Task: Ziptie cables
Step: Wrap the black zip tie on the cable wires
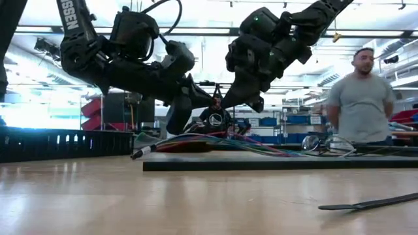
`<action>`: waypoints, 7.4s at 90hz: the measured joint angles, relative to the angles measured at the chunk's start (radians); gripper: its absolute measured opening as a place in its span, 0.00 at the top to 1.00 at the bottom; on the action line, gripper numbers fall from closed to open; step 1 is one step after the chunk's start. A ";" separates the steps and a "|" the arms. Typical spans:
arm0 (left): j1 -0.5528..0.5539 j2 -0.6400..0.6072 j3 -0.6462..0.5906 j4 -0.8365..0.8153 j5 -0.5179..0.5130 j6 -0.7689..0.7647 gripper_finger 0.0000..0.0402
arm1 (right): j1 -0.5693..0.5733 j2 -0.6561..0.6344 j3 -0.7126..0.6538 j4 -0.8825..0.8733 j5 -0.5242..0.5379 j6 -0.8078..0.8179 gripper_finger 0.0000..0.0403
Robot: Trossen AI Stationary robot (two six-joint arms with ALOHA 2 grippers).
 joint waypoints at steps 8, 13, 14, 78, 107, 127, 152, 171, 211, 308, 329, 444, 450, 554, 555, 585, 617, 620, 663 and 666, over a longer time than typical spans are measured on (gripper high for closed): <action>0.000 0.000 0.000 0.003 -0.002 0.020 1.00 | 0.000 0.000 0.000 0.019 -0.019 0.008 1.00; 0.000 0.000 0.000 0.011 -0.002 0.026 1.00 | 0.000 0.000 0.000 0.026 -0.032 0.013 1.00; 0.000 0.000 0.000 0.014 -0.002 0.028 1.00 | 0.000 0.000 0.000 0.026 -0.034 0.014 1.00; -0.028 0.000 -0.015 0.099 -0.035 0.078 1.00 | -0.027 0.000 -0.035 0.097 -0.252 0.004 1.00; -0.028 0.000 -0.015 0.107 -0.028 0.074 1.00 | -0.075 0.000 -0.193 0.469 -0.354 0.132 1.00; -0.028 0.000 -0.015 0.107 -0.009 0.071 1.00 | -0.077 0.000 -0.208 0.467 -0.364 0.132 1.00; -0.027 0.000 0.012 0.104 0.051 0.076 1.00 | -0.076 0.004 -0.204 0.481 -0.382 0.123 1.00; -0.026 0.000 0.027 0.094 0.065 0.083 1.00 | -0.075 0.004 -0.204 0.482 -0.383 0.122 1.00; -0.006 0.000 0.027 0.057 0.063 0.075 1.00 | -0.050 0.004 -0.203 0.482 -0.391 0.114 1.00; -0.008 0.000 0.027 0.065 0.084 0.042 1.00 | -0.075 0.005 -0.203 0.474 -0.379 0.094 1.00; -0.008 0.000 0.027 0.057 0.084 0.030 1.00 | -0.073 0.005 -0.203 0.484 -0.370 0.098 1.00; -0.006 0.000 0.027 0.048 0.102 0.062 1.00 | -0.087 0.005 -0.203 0.497 -0.373 0.136 1.00; -0.006 0.000 0.027 0.048 0.102 0.062 1.00 | -0.086 0.005 -0.203 0.502 -0.373 0.150 1.00; -0.008 0.000 0.027 -0.012 0.064 0.191 1.00 | -0.096 0.005 -0.203 0.503 -0.378 0.235 1.00; -0.008 0.000 0.027 -0.014 0.064 0.191 1.00 | -0.097 0.005 -0.203 0.503 -0.378 0.235 1.00; -0.009 0.000 0.027 -0.019 0.064 0.191 1.00 | -0.127 0.005 -0.203 0.488 -0.372 0.225 1.00; -0.008 0.000 0.027 -0.040 0.070 0.189 1.00 | -0.128 0.005 -0.203 0.498 -0.376 0.228 1.00; -0.009 0.000 0.027 -0.040 0.070 0.189 1.00 | -0.126 0.005 -0.203 0.496 -0.377 0.228 1.00; -0.009 0.000 0.027 -0.061 0.074 0.187 1.00 | -0.144 0.005 -0.203 0.487 -0.372 0.220 1.00; -0.009 0.000 0.027 -0.060 0.074 0.187 1.00 | -0.144 0.005 -0.203 0.487 -0.372 0.219 1.00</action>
